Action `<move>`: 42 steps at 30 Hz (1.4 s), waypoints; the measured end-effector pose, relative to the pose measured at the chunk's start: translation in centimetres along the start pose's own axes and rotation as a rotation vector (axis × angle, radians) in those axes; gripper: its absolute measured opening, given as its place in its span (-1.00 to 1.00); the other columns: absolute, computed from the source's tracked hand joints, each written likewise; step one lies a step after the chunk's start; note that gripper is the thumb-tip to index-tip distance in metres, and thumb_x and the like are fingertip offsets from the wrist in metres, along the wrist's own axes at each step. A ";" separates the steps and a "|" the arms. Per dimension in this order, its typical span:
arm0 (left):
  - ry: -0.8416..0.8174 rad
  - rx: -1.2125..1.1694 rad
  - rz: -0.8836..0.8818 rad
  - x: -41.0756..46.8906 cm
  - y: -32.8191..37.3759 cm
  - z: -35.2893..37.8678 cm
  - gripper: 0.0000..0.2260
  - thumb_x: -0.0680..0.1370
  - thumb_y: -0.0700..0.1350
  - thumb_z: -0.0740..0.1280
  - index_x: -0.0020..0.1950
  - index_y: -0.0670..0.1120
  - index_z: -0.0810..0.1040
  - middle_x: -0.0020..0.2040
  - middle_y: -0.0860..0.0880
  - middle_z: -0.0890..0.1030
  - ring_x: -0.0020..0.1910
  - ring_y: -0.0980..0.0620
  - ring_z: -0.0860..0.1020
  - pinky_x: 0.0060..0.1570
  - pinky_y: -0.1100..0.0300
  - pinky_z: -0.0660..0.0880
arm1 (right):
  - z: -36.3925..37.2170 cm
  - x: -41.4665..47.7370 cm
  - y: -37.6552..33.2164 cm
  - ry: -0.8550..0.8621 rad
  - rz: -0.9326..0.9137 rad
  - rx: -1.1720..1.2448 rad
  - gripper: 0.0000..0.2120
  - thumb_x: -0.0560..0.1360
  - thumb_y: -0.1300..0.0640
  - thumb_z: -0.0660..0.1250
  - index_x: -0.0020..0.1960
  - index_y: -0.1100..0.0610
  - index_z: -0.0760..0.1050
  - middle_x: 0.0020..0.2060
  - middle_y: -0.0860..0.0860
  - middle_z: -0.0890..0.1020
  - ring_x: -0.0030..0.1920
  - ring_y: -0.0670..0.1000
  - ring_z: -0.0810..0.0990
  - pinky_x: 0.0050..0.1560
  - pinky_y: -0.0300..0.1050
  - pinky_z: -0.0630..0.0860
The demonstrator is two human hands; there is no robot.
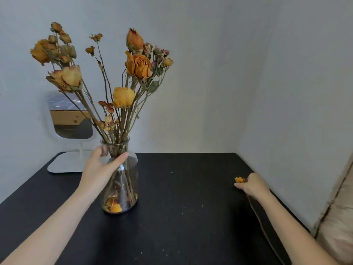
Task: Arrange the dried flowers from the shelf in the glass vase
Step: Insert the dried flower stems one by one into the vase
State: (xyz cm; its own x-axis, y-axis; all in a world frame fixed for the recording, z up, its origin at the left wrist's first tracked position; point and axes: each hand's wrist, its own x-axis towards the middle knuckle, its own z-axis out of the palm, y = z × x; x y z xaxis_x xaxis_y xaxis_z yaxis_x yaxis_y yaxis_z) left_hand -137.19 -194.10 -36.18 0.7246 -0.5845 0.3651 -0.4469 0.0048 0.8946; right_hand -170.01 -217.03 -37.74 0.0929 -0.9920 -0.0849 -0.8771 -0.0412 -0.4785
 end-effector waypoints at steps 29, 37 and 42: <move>-0.007 0.098 0.007 0.5 0.8 0.3 -0.55 0.31 0.17 0.47 0.12 0.04 0.47 0.06 0.06 0.55 0.07 0.14 0.49 0.04 0.21 0.43 | -4.2 -10.8 -15.2 0.012 -0.866 1.021 -0.82 0.59 0.10 0.13 -0.16 0.06 0.43 -0.47 -0.13 0.51 -0.48 -0.18 0.42 -0.48 -0.34 0.40; 0.107 0.310 -0.065 0.5 1.1 1.3 -0.40 0.27 0.35 0.37 0.18 0.06 0.42 0.08 0.01 0.40 0.21 -0.01 0.30 0.06 0.11 0.24 | -5.5 -13.6 -17.2 0.222 -1.029 1.276 -0.80 0.61 0.14 0.08 -0.15 0.06 0.39 -0.43 -0.15 0.49 -0.43 -0.14 0.45 -0.45 -0.34 0.41; 0.158 0.243 -0.073 0.3 1.8 1.8 -0.43 0.24 0.30 0.43 0.08 0.03 0.37 0.06 0.04 0.47 0.17 -0.03 0.41 0.15 -0.07 0.42 | -5.7 -14.1 -18.5 0.280 -1.114 1.164 -0.81 0.61 0.12 0.09 -0.15 0.01 0.38 -0.41 -0.15 0.47 -0.41 -0.14 0.43 -0.44 -0.30 0.40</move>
State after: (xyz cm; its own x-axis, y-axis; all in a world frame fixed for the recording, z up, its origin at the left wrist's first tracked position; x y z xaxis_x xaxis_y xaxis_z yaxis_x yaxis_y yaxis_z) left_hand -138.77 -195.75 -34.91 0.8236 -0.4423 0.3550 -0.4893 -0.2376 0.8391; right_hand -157.74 -202.95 -22.72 0.2030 -0.5302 0.8232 0.3809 -0.7317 -0.5652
